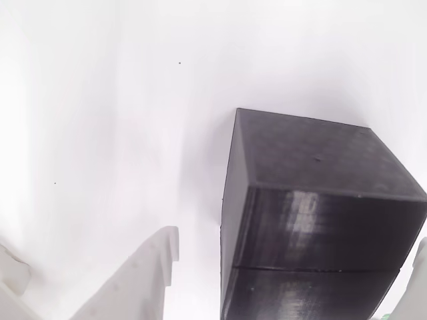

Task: Stack 3 Blocks on the chosen place.

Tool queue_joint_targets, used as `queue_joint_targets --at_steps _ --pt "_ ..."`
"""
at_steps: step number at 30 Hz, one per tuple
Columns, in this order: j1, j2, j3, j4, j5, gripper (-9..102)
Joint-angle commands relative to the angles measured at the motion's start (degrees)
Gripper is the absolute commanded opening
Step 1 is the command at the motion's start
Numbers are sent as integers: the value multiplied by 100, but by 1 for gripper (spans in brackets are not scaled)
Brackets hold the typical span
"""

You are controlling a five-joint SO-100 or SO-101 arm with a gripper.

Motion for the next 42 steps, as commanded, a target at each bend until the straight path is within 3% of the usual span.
queue_joint_targets --at_steps 1,9,17,25,33,42 --pt "0 -44 -255 -88 53 35" --pt "149 -53 -325 -97 53 23" --pt "914 -220 -642 -88 -44 23" --pt "2320 -800 -1846 114 -114 23" --pt "3059 -1705 -2733 185 -264 23" --pt "3814 -2725 -4219 879 -668 23"
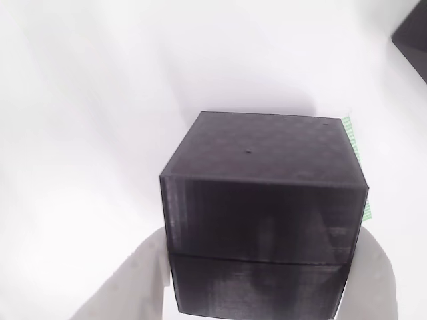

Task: Stack 3 Blocks on the chosen place.

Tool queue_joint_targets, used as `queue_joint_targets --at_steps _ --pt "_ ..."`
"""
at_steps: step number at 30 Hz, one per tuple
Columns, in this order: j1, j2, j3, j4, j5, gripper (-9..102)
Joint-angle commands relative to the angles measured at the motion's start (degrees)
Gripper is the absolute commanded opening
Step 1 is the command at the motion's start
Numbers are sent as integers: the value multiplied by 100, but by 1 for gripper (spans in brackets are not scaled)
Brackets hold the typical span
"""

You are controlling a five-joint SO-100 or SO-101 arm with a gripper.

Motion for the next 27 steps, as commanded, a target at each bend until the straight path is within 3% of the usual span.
queue_joint_targets --at_steps 1,14,27 --pt "246 -88 -554 176 -334 23" --pt "642 -817 -1222 141 -1969 23" --pt "571 -1028 -1037 290 -2206 23"
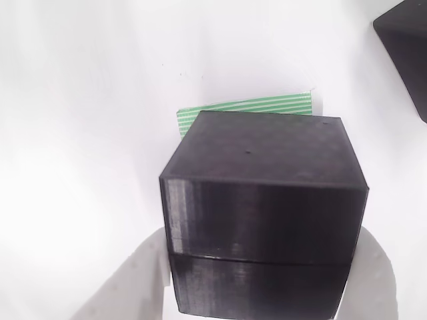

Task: Stack 3 Blocks on the chosen place.

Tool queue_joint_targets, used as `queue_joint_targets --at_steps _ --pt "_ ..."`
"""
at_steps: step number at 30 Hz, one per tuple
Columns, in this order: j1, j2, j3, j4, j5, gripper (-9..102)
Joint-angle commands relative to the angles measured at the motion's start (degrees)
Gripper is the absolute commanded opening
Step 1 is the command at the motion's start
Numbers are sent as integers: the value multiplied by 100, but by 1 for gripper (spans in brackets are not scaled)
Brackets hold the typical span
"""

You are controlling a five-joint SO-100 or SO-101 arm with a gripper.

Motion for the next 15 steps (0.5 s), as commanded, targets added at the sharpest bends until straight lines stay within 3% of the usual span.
queue_joint_targets --at_steps 1,10,15 --pt "-79 -62 53 97 -62 23" --pt "-53 62 439 105 -62 24" --pt "-35 97 483 97 -62 33"
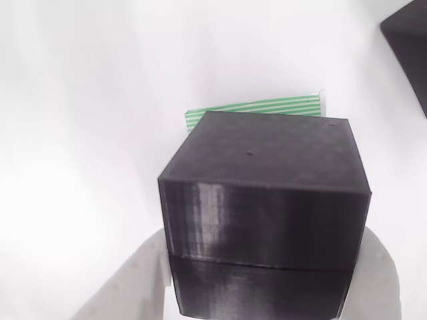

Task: Stack 3 Blocks on the chosen place.

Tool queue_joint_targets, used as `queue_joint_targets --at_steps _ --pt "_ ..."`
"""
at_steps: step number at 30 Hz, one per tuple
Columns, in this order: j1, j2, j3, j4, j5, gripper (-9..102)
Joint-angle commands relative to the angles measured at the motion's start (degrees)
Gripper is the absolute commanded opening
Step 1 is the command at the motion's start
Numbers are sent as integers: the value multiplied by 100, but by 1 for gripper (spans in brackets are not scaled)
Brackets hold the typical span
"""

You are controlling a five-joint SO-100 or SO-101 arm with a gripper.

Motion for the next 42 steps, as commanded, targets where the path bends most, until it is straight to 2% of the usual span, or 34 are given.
queue_joint_targets --at_steps 1,9,20,33,37,42 --pt "-44 9 176 70 -44 34" --pt "-18 -26 44 193 -44 44" --pt "316 158 -615 193 -44 45" --pt "633 1635 -1020 193 -35 45" --pt "519 1784 -1239 185 44 45" --pt "-62 1670 -1310 -79 53 45"
